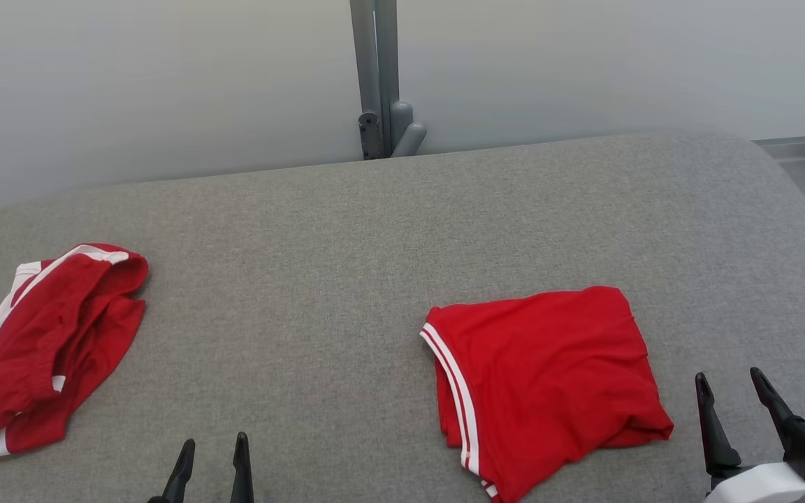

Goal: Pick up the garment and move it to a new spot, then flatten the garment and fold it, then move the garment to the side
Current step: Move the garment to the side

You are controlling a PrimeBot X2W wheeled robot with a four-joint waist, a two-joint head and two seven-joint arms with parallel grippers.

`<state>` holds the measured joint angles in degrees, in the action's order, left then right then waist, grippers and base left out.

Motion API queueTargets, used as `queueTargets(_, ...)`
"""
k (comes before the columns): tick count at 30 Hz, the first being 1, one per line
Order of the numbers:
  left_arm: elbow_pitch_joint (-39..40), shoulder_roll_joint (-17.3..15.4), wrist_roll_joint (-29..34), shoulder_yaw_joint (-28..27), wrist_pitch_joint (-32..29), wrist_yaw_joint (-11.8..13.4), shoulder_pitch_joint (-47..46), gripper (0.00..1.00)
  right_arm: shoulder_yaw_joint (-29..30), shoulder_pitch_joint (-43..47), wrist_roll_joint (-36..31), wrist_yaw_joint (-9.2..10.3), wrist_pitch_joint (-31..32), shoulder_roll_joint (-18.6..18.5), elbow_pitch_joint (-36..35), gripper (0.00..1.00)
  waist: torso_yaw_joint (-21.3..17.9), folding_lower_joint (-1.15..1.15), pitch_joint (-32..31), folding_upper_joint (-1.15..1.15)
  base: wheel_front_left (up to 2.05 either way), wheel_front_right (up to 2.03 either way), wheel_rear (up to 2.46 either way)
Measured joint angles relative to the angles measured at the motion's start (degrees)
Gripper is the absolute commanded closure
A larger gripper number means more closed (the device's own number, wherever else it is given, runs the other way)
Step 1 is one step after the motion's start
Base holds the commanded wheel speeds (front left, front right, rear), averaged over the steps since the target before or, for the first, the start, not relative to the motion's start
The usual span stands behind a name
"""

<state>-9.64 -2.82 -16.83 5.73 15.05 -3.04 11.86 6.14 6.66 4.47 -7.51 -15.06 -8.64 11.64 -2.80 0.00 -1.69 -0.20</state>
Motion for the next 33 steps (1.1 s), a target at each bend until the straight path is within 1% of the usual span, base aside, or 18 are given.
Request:
queueTargets(2, 0.02, 0.00, 0.00, 0.08, 0.01, 0.00, 0.00, 0.00, -0.46, -0.05, 0.01, 0.00, 0.00, -0.19, -0.21, 0.00, 0.20, 0.00, -0.04, 0.00, 0.00, 0.00, 0.00)
queueTargets(5, 0.22, 0.00, 0.00, 0.05, 0.00, 0.01, 0.04, 0.00, -3.01, -1.59, 3.86, 0.00, 0.00, -0.51, -0.73, 0.00, 0.36, 0.00, 0.07, 0.00, 0.00, 0.00, 0.00)
queueTargets(7, 0.48, 0.00, 0.00, -0.11, 0.00, 0.08, 0.09, 0.00, -5.86, -2.66, 7.23, -0.01, 0.88, -1.93, 2.23, 0.00, 0.28, 0.00, 0.31, 0.00, 0.00, 0.00, 0.00)
queueTargets(9, 0.75, -0.01, -0.01, -0.19, 0.01, 0.31, 0.12, 0.00, -8.65, -4.78, 12.24, 0.04, 6.80, -3.87, 3.97, 0.00, 0.10, 0.00, 0.74, 0.00, 0.00, 0.00, 0.00)
queueTargets(13, 0.98, 0.00, -0.03, 0.35, 0.00, 0.51, -0.04, 0.00, -12.23, -12.99, 20.70, 0.00, 19.49, -8.46, 2.71, 0.00, -0.32, 0.00, 2.15, 0.00, 0.00, 0.00, 0.00)
queueTargets(17, 1.38, 0.01, 0.02, 1.87, 0.01, 0.53, -2.77, 0.00, -13.67, -19.13, 22.43, 0.00, 30.25, -12.37, 5.28, 0.00, -0.52, 0.00, 4.75, 0.00, 0.00, 0.00, 0.00)
queueTargets(20, 1.40, 0.01, 0.07, 2.59, 0.01, 0.71, -4.72, 0.00, -14.43, -21.85, 23.06, 0.02, 35.11, -12.95, 9.20, 0.00, -0.18, 0.00, 7.07, 0.00, 0.00, 0.00, 0.00)
queueTargets(21, 1.23, 0.01, 0.07, 2.71, 0.01, 0.93, -4.99, 0.00, -15.07, -22.43, 23.17, 0.00, 35.87, -13.06, 10.27, 0.00, 0.01, 0.00, 7.79, 0.00, 0.00, 0.00, 0.00)
queueTargets(24, 0.97, 0.01, 0.07, 3.03, 0.01, 1.10, -5.89, 0.00, -17.17, -24.41, 26.72, 0.03, 37.55, -12.23, 13.23, 0.00, 0.70, 0.00, 9.75, 0.00, 0.00, 0.00, 0.00)
queueTargets(26, 0.78, 0.01, 0.10, 3.21, 0.01, 1.10, -6.69, 0.00, -19.28, -25.94, 27.72, 0.01, 38.23, -12.09, 15.36, 0.00, 1.16, 0.00, 10.96, 0.00, 0.00, 0.00, 0.00)
queueTargets(27, 0.71, 0.00, 0.22, 3.24, 0.00, 1.10, -7.03, 0.00, -19.95, -26.75, 28.27, 0.01, 38.17, -12.15, 16.12, 0.52, 1.37, 0.00, 11.52, 0.00, 0.00, 0.00, 0.00)
queueTargets(28, 0.74, 0.01, 0.29, 3.33, 0.00, 1.10, -7.44, 0.00, -20.16, -27.73, 29.36, 0.01, 37.88, -12.24, 17.00, 1.00, 1.57, 0.00, 12.08, 0.00, 0.00, 0.00, 0.00)
queueTargets(30, 0.96, 0.01, 0.33, 3.39, 0.00, 1.11, -8.34, 0.00, -20.33, -30.10, 30.42, -0.01, 36.90, -12.92, 18.13, 1.00, 1.93, 0.00, 13.18, 0.00, 0.00, 0.00, 0.00)
queueTargets(33, 1.93, 0.01, 0.98, 3.15, 0.01, 1.36, -9.84, 0.00, -21.09, -33.76, 33.42, -0.02, 37.50, -15.16, 18.25, 1.00, 2.21, 0.00, 15.03, 0.00, 0.00, 0.00, 0.00)
